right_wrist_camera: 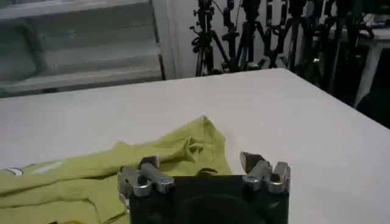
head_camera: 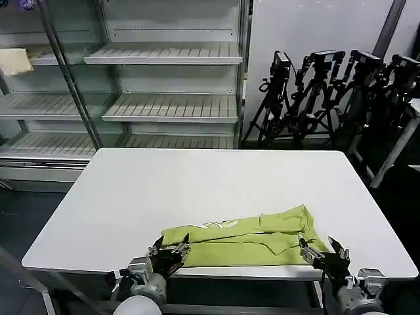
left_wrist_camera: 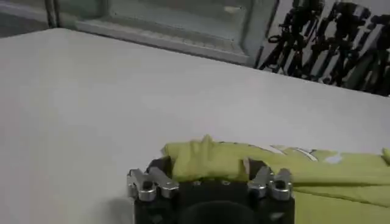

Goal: Fold and organize the clothes.

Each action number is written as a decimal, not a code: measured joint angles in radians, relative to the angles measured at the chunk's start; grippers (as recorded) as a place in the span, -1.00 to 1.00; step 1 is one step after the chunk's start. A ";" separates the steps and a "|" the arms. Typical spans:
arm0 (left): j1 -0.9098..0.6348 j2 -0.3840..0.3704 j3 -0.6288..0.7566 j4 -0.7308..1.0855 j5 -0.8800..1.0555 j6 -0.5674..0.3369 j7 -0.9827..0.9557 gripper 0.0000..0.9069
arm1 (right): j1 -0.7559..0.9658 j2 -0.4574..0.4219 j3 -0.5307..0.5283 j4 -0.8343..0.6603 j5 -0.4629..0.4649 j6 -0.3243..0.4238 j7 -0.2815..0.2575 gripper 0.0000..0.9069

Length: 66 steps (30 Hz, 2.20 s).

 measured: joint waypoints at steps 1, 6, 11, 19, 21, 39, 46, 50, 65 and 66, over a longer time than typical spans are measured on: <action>0.000 -0.002 0.000 0.002 -0.002 0.000 0.000 -0.98 | -0.002 0.002 0.000 0.002 -0.001 0.000 0.000 1.00; 0.000 -0.014 -0.004 0.005 -0.021 -0.011 0.004 -0.98 | -0.008 0.003 0.003 0.011 -0.001 0.001 0.001 1.00; 0.000 -0.025 -0.013 0.005 -0.058 -0.030 0.013 -0.98 | -0.012 0.005 0.009 0.018 -0.001 0.002 0.004 1.00; -0.002 -0.027 -0.036 -0.003 -0.146 -0.067 0.024 -0.98 | -0.016 0.010 0.011 0.026 0.001 0.004 0.008 1.00; -0.002 -0.024 -0.048 -0.008 -0.174 -0.075 0.027 -0.98 | -0.016 0.010 0.012 0.026 0.002 0.005 0.008 1.00; -0.030 0.112 -0.302 -0.024 -0.451 -0.095 0.040 -0.98 | -0.005 0.025 0.004 0.026 0.003 0.008 0.011 1.00; -0.042 0.154 -0.353 -0.056 -0.562 -0.102 0.039 -0.98 | -0.016 0.033 0.006 0.024 -0.003 0.008 0.011 1.00; -0.062 0.140 -0.335 -0.087 -0.621 -0.107 0.035 -0.98 | -0.024 0.034 0.000 0.021 -0.010 0.009 0.011 1.00; -0.183 -0.060 -0.097 -0.047 -0.667 -0.159 0.017 -0.98 | -0.037 0.018 0.015 0.012 -0.012 0.017 0.003 1.00; -0.191 -0.074 -0.082 -0.038 -0.662 -0.161 0.017 -0.98 | -0.036 0.016 0.014 0.009 -0.011 0.018 0.003 1.00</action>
